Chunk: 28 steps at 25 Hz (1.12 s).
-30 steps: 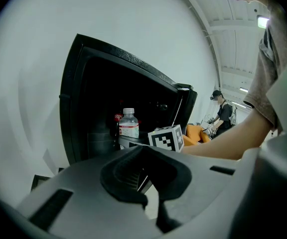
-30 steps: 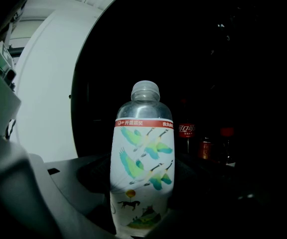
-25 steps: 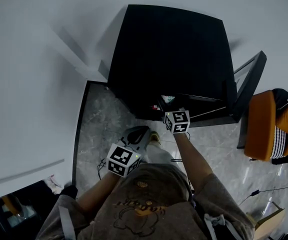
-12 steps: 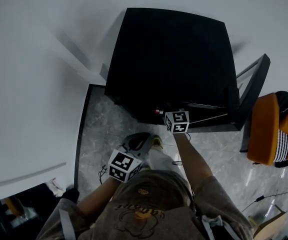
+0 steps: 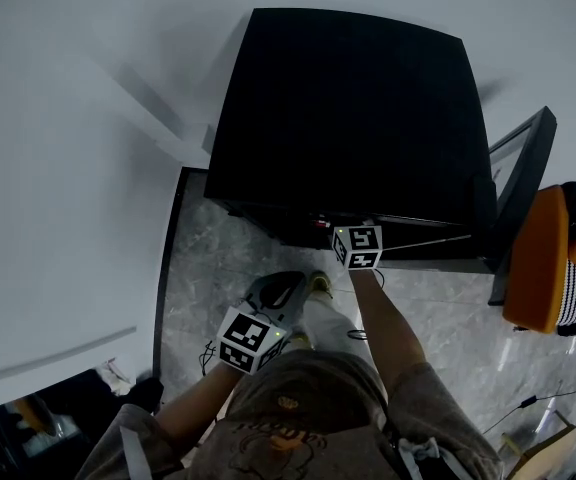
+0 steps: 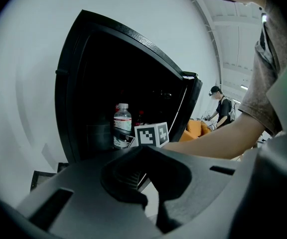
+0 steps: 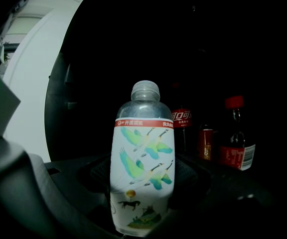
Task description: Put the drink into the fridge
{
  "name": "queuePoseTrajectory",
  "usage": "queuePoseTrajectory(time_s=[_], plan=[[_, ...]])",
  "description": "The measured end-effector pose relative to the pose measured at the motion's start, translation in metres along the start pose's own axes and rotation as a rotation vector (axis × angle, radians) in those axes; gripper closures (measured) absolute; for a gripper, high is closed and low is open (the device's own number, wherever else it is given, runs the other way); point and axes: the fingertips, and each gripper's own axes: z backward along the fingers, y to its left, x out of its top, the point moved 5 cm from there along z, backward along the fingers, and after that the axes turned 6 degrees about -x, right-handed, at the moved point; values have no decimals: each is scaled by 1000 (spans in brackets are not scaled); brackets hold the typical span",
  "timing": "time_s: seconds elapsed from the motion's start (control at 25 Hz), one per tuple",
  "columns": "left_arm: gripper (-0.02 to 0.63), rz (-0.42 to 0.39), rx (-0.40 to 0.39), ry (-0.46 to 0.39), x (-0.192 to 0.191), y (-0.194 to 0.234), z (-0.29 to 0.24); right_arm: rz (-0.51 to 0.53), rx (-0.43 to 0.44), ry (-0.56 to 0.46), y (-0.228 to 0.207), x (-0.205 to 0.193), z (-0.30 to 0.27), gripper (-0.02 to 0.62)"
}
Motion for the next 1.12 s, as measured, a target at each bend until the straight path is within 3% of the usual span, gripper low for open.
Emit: queuePoseTrajectory(time_s=[1.12], plan=[[604, -21, -30, 44, -14, 4, -22, 15, -35, -87, -8, -7, -26, 287]])
